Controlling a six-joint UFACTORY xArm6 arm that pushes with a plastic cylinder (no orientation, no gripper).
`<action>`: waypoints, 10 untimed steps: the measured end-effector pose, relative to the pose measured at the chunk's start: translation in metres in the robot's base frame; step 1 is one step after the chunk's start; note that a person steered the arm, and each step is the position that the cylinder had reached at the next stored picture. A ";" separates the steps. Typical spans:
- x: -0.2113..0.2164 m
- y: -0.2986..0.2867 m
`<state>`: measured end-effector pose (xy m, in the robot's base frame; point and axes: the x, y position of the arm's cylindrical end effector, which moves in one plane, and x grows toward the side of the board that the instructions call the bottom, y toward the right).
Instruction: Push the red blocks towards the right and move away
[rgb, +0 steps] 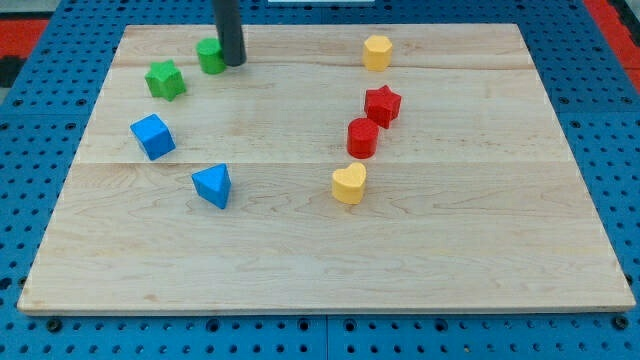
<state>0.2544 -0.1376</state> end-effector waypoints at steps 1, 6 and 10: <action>-0.016 -0.044; 0.132 0.111; 0.135 0.191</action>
<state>0.3898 0.0536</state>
